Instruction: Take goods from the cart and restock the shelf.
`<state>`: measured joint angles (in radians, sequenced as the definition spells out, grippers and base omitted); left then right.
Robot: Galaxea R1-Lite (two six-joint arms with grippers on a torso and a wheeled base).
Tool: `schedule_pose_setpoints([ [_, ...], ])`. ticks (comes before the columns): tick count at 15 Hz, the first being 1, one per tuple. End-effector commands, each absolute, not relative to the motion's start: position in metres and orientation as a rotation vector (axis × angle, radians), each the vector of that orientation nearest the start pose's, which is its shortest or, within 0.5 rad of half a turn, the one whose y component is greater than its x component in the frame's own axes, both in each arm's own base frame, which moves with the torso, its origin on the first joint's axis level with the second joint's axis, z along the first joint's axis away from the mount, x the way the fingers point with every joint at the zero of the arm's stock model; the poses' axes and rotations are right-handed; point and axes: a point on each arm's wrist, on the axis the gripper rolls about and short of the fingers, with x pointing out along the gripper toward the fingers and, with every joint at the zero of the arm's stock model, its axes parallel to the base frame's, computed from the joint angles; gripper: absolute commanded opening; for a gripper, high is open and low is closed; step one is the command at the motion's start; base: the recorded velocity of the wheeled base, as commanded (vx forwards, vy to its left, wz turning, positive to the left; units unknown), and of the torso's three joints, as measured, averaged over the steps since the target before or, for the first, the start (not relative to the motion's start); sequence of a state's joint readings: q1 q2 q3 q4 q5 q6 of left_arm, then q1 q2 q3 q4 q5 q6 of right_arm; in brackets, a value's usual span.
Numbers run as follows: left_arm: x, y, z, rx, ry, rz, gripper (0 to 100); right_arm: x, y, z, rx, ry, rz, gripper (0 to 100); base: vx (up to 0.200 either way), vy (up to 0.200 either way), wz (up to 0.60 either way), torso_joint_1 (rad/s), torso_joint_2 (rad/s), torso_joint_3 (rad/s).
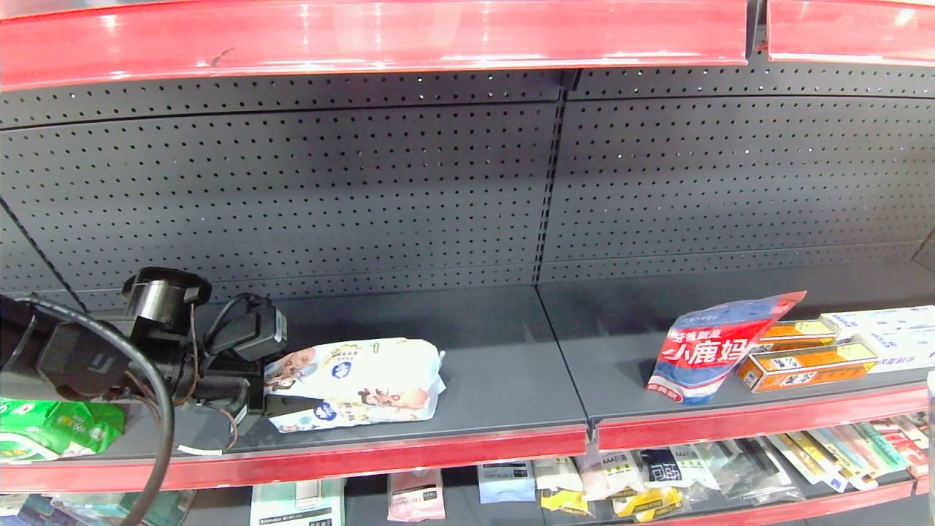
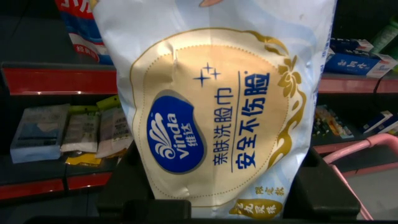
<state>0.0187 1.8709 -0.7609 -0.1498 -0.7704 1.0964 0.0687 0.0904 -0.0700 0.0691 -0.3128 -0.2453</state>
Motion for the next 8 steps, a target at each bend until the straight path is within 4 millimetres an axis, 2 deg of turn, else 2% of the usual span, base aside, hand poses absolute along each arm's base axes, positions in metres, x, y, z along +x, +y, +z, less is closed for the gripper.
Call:
schedule_pose_setpoints([
  [1,0.289,-0.008,0.081,0.599,0.424,-1.076,0,-0.021,-0.008,0.09,-0.262,0.12,-0.231,0,0.0,0.0,0.0,0.0,0.0,0.0],
  [3,0.291,-0.002,0.075,0.621,0.42,-1.08,0,-0.021,-0.008,0.09,-0.262,0.12,-0.231,0,0.0,0.0,0.0,0.0,0.0,0.0],
  [8,0.285,-0.002,0.068,0.593,0.408,-1.125,0,-0.021,-0.008,0.09,-0.262,0.12,-0.231,0,0.0,0.0,0.0,0.0,0.0,0.0],
])
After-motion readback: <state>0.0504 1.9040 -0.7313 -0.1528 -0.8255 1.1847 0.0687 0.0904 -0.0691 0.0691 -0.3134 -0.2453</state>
